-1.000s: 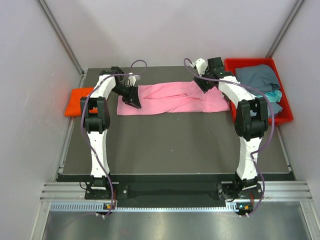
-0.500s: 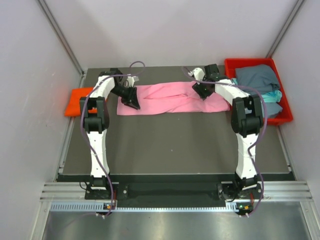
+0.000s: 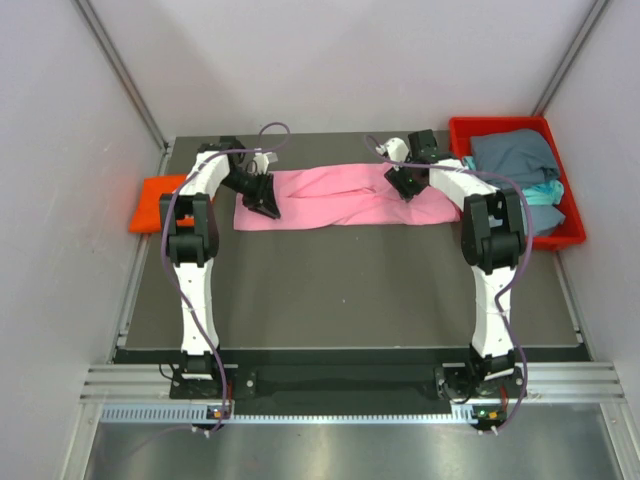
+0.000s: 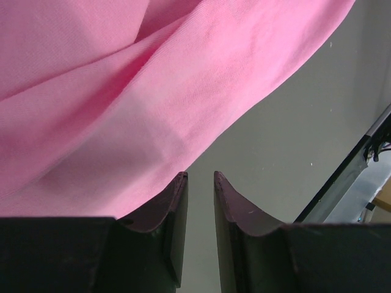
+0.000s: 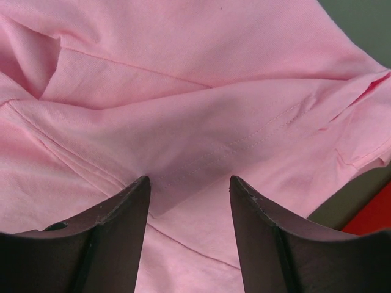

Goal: Fold and stack the t-shirts
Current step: Fold the tshirt

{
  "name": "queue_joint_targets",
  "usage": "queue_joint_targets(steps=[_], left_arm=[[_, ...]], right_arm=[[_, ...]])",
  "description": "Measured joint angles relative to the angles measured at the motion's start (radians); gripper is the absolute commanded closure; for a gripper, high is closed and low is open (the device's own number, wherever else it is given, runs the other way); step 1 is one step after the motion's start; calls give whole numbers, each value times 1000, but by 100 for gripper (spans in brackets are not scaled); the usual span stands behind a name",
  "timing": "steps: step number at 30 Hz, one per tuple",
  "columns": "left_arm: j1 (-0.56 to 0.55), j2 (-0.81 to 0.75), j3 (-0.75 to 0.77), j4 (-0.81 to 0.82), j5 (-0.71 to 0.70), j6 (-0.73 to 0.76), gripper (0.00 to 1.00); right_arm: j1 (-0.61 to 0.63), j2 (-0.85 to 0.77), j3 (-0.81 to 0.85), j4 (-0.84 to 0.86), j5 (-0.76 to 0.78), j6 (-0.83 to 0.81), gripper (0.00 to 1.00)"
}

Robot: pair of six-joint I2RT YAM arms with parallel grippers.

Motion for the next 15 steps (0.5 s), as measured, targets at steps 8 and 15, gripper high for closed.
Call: queue_joint_targets(steps=[8, 15], left_arm=[[0, 0, 0, 1, 0, -1, 72], [0, 0, -6, 3, 0, -5, 73]], right_arm=[[0, -15, -20, -37, -48, 30, 55], [0, -15, -20, -65, -92, 52, 87]])
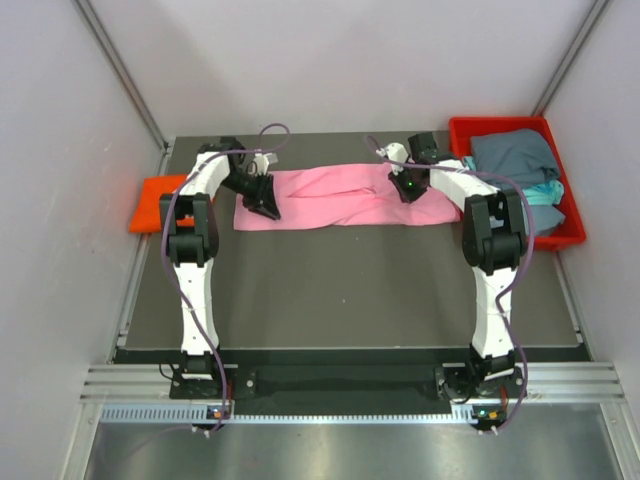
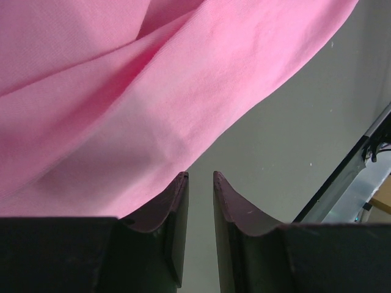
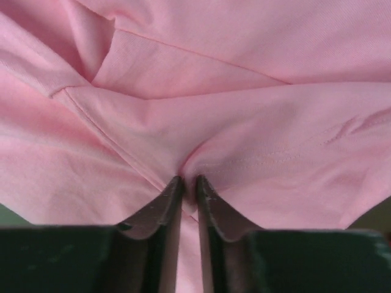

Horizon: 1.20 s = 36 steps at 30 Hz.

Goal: Fold and stack the t-shirts
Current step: Fold the tshirt

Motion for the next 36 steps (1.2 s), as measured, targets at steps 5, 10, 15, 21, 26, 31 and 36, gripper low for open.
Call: queue_joint_targets(steps=[5, 10, 15, 21, 26, 31, 36], left_arm=[[0, 0, -5, 4, 0, -10, 73], [0, 0, -5, 5, 0, -10, 73], [0, 0, -6, 5, 0, -11, 73], [-1, 0, -7, 10, 0, -13, 73], [-5, 0, -14, 13, 0, -13, 73], [-7, 0, -39, 14, -1, -13, 73], [-8, 0, -45, 15, -1, -13, 73]], right_arm=[[0, 0, 0, -10, -11, 5, 97], [0, 0, 4, -12, -8, 3, 100], [0, 0, 85, -35, 5, -4, 100], [1, 4, 238, -31, 11, -12, 98], [16, 49, 349, 8, 18, -10, 85], [53, 80, 356, 23, 38, 4, 50], [71, 51, 286, 51, 66, 7, 50]])
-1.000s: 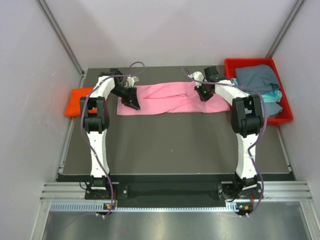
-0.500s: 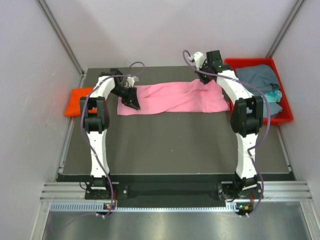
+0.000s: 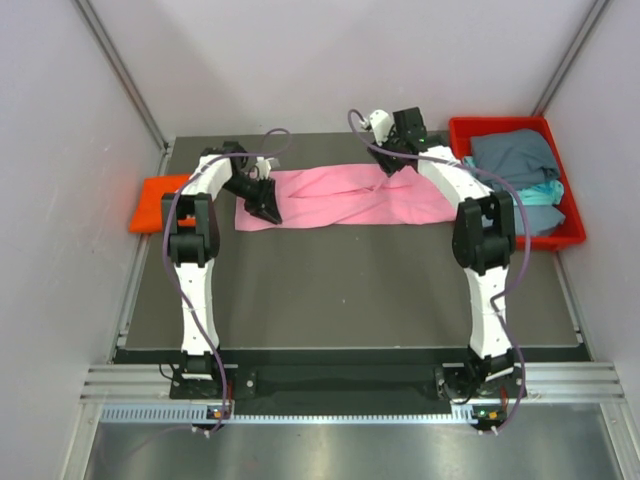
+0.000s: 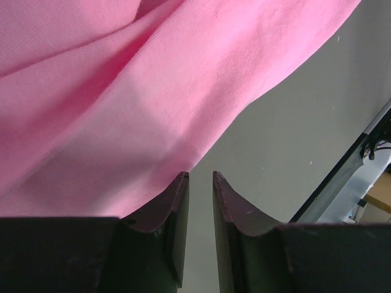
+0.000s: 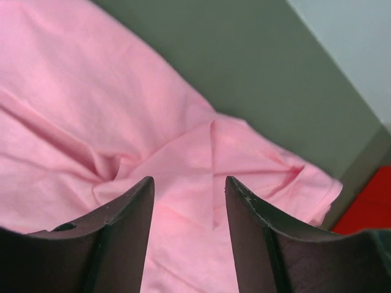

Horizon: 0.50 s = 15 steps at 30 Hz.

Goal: Fold and stack the t-shirts
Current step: Fold the tshirt

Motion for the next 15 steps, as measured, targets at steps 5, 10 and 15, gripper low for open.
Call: queue_joint_targets(steps=[5, 10, 15], left_arm=[[0, 0, 0, 1, 1, 0, 73], [0, 0, 0, 2, 1, 0, 74], [0, 0, -2, 2, 1, 0, 74]], right_arm=[[-14, -80, -118, -5, 23, 0, 51], [-45, -146, -188, -10, 0, 30, 55], [-75, -113, -152, -26, -87, 80, 65]])
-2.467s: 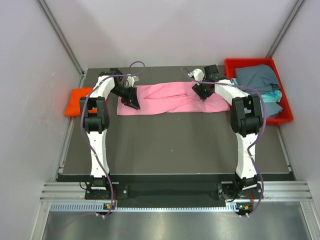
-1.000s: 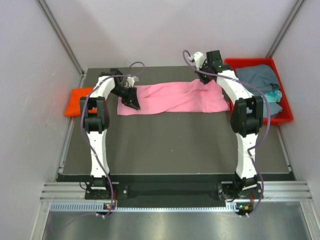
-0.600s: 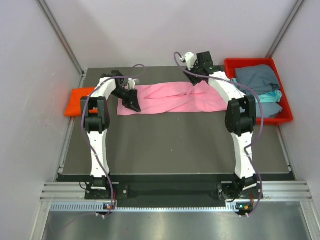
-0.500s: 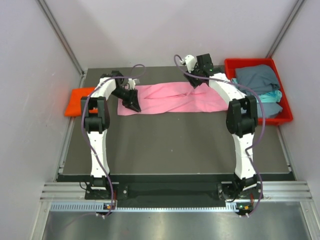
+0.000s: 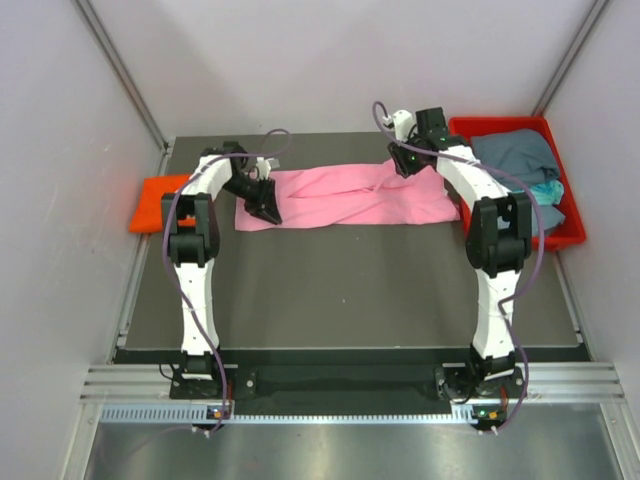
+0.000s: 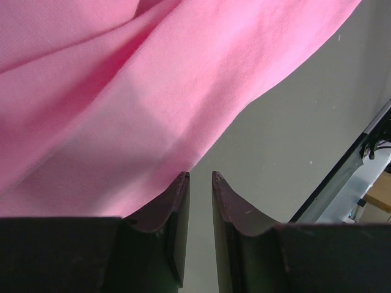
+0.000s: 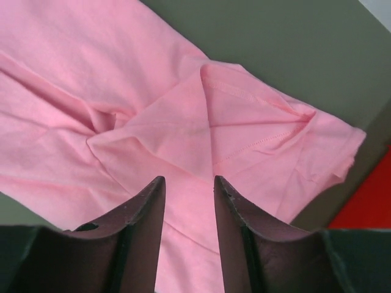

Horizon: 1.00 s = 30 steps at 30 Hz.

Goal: Fold and stack the t-shirts
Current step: Fold the tshirt

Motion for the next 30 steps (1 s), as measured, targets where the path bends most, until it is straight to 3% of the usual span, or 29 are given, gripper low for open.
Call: queue_joint_targets(steps=[6, 13, 30], left_arm=[[0, -8, -32, -1, -5, 2, 75], [0, -10, -39, 0, -12, 3, 74], [0, -10, -38, 0, -26, 2, 75]], right_arm=[[-10, 93, 65, -11, -85, 51, 76], [-10, 112, 48, -19, -126, 85, 73], [-6, 154, 37, -24, -137, 96, 82]])
